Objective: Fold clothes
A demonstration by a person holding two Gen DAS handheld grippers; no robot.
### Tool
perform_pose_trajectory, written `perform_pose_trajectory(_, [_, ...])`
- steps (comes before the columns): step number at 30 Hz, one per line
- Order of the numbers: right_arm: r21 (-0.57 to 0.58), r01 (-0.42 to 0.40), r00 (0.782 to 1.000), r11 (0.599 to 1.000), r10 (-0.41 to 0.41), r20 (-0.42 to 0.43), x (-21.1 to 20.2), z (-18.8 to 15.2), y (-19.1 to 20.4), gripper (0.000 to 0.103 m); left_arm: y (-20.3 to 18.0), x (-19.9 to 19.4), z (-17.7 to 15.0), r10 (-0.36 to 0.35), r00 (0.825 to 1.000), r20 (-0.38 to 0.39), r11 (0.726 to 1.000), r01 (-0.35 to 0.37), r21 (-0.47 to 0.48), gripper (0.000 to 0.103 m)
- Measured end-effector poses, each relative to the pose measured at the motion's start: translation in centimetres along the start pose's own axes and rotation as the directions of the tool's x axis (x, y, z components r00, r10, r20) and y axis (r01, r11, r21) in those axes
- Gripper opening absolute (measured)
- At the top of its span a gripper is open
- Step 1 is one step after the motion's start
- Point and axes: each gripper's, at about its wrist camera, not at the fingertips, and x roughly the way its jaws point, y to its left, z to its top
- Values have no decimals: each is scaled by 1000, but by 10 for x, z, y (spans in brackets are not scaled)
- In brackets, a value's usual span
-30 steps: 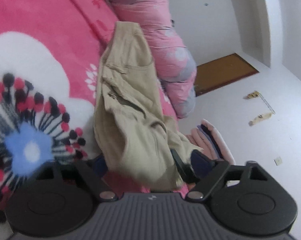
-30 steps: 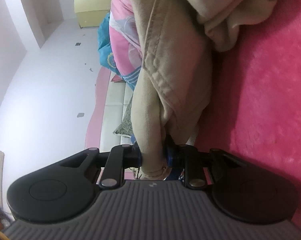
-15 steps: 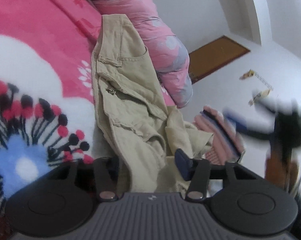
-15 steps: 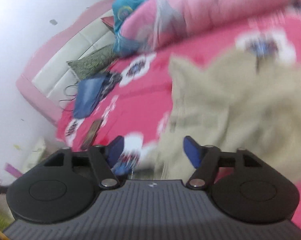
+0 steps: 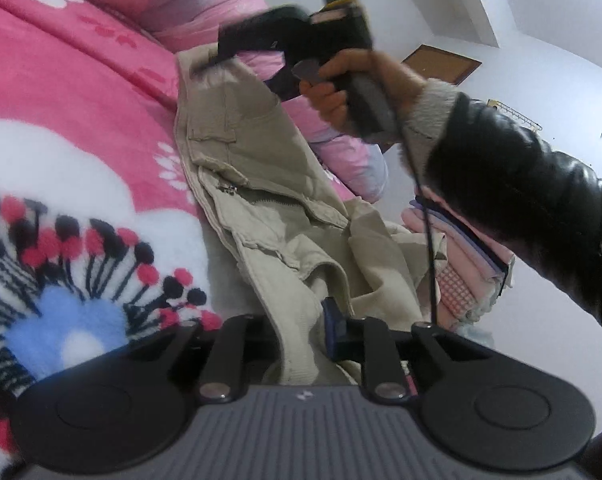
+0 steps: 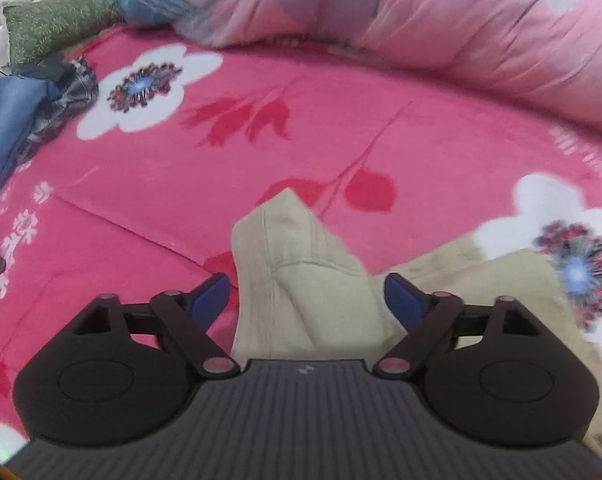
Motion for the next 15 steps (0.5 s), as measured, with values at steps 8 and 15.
perform_pose_trajectory(8, [221, -83, 949, 972, 10, 315, -99, -26, -49, 12, -8, -37, 20, 46, 981, 190, 999, -42, -21, 11])
perform_pose_trajectory(15, [120, -81, 835, 989, 2, 550, -202, -15, -39, 12, -12, -91, 73, 93, 887, 453, 995, -93, -23, 10])
